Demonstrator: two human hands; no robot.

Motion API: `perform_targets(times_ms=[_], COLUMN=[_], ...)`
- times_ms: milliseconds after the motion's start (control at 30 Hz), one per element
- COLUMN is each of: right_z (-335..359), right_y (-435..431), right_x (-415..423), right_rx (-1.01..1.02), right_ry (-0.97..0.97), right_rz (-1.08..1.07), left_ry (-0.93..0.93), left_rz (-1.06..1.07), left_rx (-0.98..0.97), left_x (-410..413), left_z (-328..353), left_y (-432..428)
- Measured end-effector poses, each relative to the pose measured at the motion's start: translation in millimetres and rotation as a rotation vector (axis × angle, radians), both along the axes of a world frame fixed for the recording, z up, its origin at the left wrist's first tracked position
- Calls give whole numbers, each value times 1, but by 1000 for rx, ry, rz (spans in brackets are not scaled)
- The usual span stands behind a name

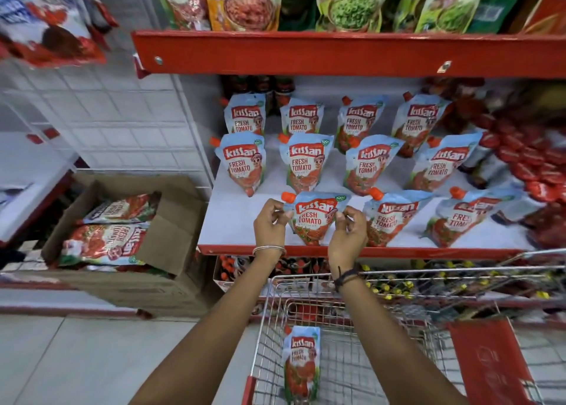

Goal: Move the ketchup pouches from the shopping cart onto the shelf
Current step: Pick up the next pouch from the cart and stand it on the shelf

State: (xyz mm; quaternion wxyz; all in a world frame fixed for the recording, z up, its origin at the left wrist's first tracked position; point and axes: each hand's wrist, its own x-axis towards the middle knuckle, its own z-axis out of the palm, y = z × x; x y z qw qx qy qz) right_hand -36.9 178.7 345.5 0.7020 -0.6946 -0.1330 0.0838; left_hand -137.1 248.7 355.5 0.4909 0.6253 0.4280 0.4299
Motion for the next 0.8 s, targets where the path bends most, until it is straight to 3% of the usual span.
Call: perform_targets(times_ms=[133,533,800], right_z=[-12,-7,-6], right_y=[-2,-10,-34], right_x=[4,12,5], right_rx=[-34,-215,-206], right_ry=[38,-111,-2], right_rz=[-4,70,215], left_ry=[23,-9,-41], left_rz=[-20,5,60], left_rx=[-1,-3,4], left_x=[2,-1,-6], left_z=[-5,-2,-5], left_y=[2,2,-18])
